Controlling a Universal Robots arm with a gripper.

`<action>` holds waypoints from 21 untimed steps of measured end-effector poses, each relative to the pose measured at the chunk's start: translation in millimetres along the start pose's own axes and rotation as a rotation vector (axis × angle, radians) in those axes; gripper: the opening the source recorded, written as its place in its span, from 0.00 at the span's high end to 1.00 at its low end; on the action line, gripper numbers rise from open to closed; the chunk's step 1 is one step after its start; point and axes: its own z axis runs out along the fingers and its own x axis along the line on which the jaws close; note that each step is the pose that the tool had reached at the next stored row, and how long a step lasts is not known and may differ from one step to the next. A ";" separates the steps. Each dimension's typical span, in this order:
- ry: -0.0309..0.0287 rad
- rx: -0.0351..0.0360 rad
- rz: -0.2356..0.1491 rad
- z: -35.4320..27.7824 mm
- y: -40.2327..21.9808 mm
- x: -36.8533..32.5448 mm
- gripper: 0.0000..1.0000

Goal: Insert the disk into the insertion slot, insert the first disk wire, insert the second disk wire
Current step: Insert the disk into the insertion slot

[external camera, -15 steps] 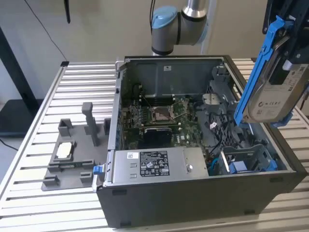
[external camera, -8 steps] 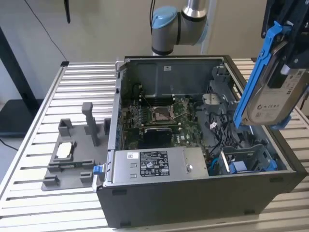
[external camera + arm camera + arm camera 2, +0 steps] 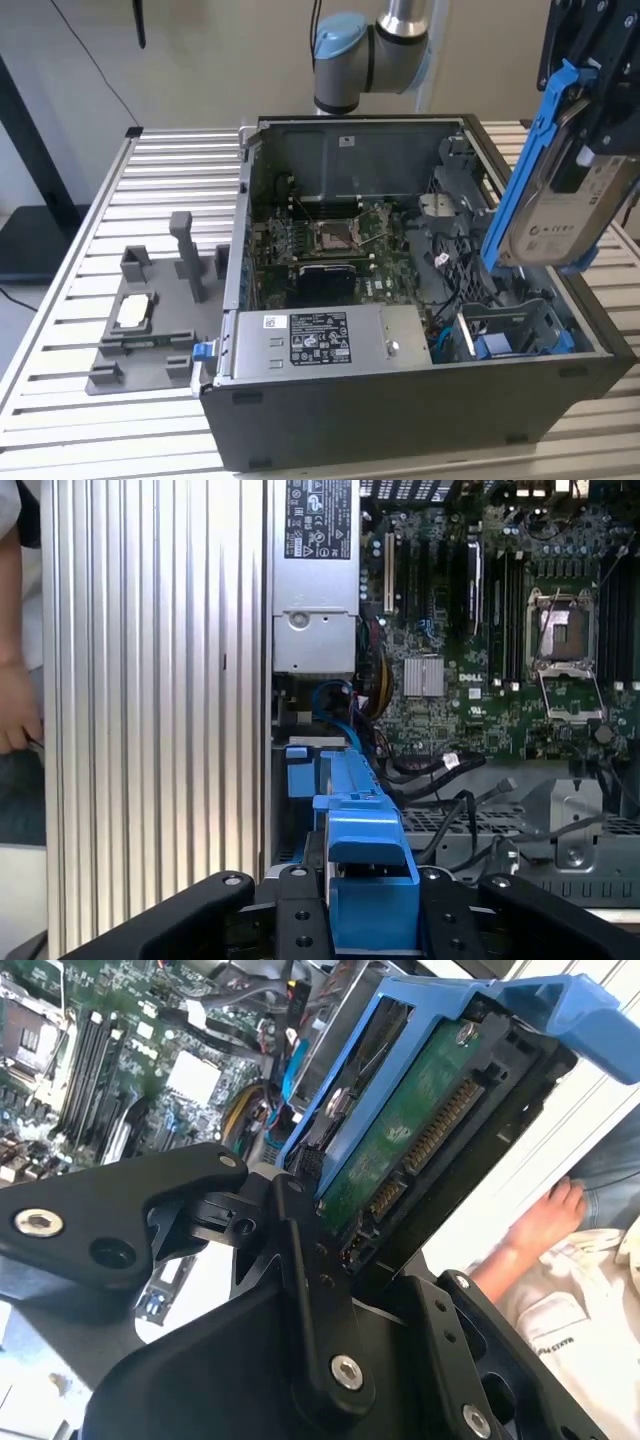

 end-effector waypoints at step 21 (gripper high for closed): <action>0.0053 0.0056 -0.008 21.6 -0.8 -0.1 0.67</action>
